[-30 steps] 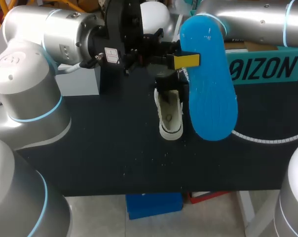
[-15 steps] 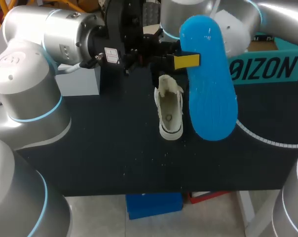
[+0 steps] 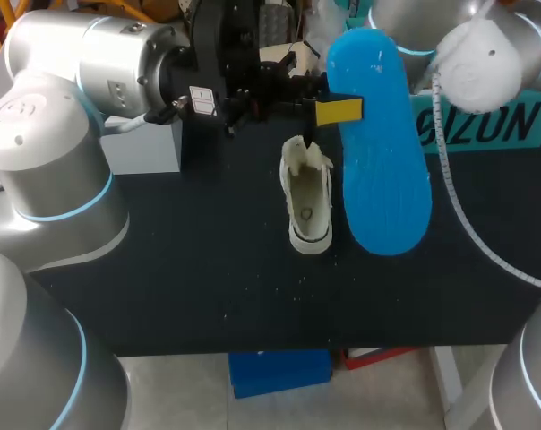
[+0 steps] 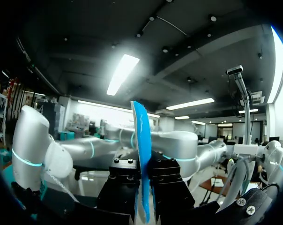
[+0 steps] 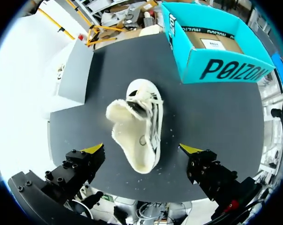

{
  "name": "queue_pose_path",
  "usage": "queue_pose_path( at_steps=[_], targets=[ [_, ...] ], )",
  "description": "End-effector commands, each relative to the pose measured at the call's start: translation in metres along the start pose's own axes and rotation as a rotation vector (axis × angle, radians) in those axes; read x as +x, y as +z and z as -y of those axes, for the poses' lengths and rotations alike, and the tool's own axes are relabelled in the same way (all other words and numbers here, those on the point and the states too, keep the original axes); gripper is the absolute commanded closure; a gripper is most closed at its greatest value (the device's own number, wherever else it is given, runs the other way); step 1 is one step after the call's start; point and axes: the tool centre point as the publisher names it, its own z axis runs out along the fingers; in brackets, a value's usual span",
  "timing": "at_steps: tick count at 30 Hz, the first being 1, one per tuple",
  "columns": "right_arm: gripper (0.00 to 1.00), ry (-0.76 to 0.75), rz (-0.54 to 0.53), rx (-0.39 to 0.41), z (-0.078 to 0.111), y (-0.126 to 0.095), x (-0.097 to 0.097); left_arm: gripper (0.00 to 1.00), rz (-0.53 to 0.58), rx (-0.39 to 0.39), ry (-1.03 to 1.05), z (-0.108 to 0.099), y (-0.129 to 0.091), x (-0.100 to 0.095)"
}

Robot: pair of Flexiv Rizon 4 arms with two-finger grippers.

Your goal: Take the shoe out of the shoebox, open the shoe tongue, remove and reinsert the insole, then place the shoe into the shoebox

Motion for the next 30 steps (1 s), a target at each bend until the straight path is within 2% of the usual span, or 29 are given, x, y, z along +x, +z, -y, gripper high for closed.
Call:
queue_pose_path(
  at_steps=[1,3,7,13,24,30],
  targets=[
    [0.00,0.137,-0.706,-0.018,0.011,-0.011,-0.014,1.00,0.003,0.002,0.002,-0.001,0.001,0.000],
    [0.00,0.150,-0.819,0.005,0.011,-0.013,-0.014,1.00,0.003,0.002,0.002,-0.001,0.001,0.000],
    [0.00,0.164,-0.946,0.027,0.009,-0.016,-0.013,1.00,0.003,0.002,0.002,-0.001,0.001,0.000],
    [0.00,0.154,-1.059,0.052,0.005,-0.021,-0.012,1.00,0.003,0.002,0.002,-0.001,0.001,0.000],
    [0.00,0.134,-1.183,0.022,0.000,-0.026,-0.013,1.00,0.003,0.002,0.002,-0.001,0.001,0.000],
    [0.00,0.121,-1.199,0.008,-0.001,-0.027,-0.014,1.00,0.003,0.002,0.002,-0.001,0.001,0.000]
  ],
)
